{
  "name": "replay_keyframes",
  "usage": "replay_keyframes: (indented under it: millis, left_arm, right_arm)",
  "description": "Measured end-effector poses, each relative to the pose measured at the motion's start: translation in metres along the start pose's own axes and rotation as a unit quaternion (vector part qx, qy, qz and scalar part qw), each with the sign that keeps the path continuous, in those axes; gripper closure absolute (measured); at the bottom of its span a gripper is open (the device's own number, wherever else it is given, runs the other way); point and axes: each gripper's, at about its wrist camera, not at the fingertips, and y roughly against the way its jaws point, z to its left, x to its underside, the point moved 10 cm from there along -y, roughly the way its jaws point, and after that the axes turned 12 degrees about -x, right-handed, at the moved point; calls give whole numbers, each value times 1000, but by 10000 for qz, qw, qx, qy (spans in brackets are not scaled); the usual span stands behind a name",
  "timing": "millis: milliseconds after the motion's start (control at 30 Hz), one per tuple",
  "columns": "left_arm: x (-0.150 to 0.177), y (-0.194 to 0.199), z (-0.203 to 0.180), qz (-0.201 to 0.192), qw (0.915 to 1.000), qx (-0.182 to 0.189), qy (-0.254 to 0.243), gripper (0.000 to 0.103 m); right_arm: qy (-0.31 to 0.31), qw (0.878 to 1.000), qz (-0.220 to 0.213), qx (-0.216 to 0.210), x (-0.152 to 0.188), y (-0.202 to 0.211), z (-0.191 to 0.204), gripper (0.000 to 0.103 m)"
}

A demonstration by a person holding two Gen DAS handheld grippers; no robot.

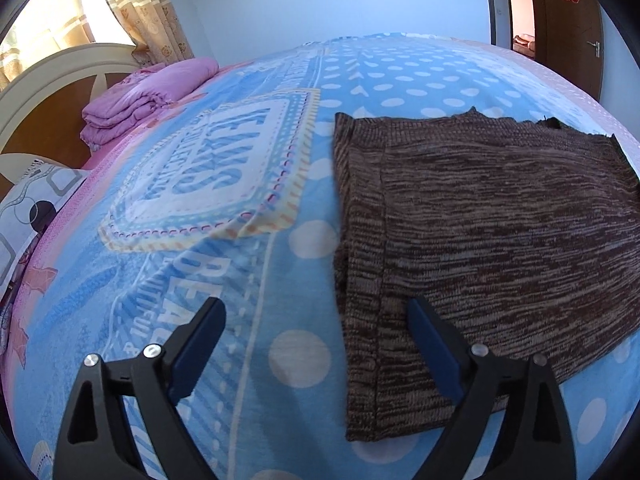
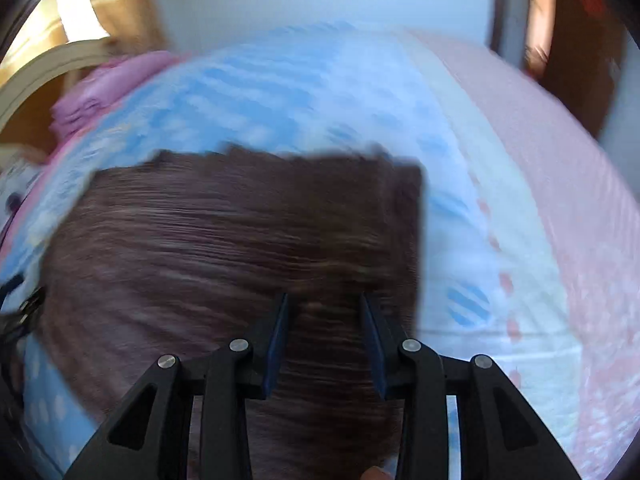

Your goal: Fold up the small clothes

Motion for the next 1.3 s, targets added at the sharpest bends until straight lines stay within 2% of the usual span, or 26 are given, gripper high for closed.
replay_keyframes:
  millis: [33, 100, 133, 233, 267, 333, 433, 500, 667, 867, 933, 967, 1033, 1100, 1300]
  left_arm:
    - [1, 0, 1, 24, 10000, 15, 39, 5]
    - [3, -2, 4, 76, 9999, 81, 120, 4]
    - [3, -3, 4, 105, 9997, 119, 160, 3]
    - [3, -2, 6, 106, 9996, 151, 232, 3]
    - [4, 0, 6, 87, 9997, 108, 214, 3]
    - [6, 2, 6, 71, 9998, 42, 162, 3]
    - [12, 5, 10, 106, 9998, 40, 178, 3]
    - [18, 8, 14, 112, 9996, 154, 201, 3]
    - [27, 13, 25, 64, 9996, 247, 143, 1]
    - [31, 16, 26, -29, 9999, 149, -15, 0]
    - [33, 16, 26, -36, 9999, 125, -54, 0]
    - [33, 16, 26, -36, 9999, 122, -54, 0]
    - [34, 16, 26, -20, 9999, 126, -69, 0]
    - [35, 17, 27, -25, 9999, 145, -43, 0]
    - [38, 18, 29, -4, 9997, 223, -13, 0]
  right_arm:
    - [-53, 9999, -134, -74, -2, 5, -3, 68]
    - [-111, 9994, -271, 189, 1, 20, -9, 68]
    - [-60, 9993, -327, 152, 2, 26, -4, 68]
    - [455, 9977, -478, 156, 6, 44, 28, 68]
    - [624, 9967, -517, 32, 8, 48, 42, 68]
    - [860, 9956, -381, -37, 19, 47, 56, 68]
    - [1034, 9936, 253, 367, 54, 20, 49, 67]
    - [1241, 9910, 46, 496, 58, 28, 51, 65]
    - [1210, 9918, 66, 400, 62, 41, 68, 61]
    - [1763, 9843, -94, 54, 65, 38, 132, 53]
    - [2031, 9788, -221, 118, 64, 28, 146, 53]
    - [2013, 9793, -166, 141, 67, 23, 145, 53]
    - [1719, 9845, 286, 173, 77, 0, 139, 53]
    - [1452, 9891, 201, 108, 76, 3, 137, 53]
    - [1335, 9906, 253, -157, 86, 10, 134, 51]
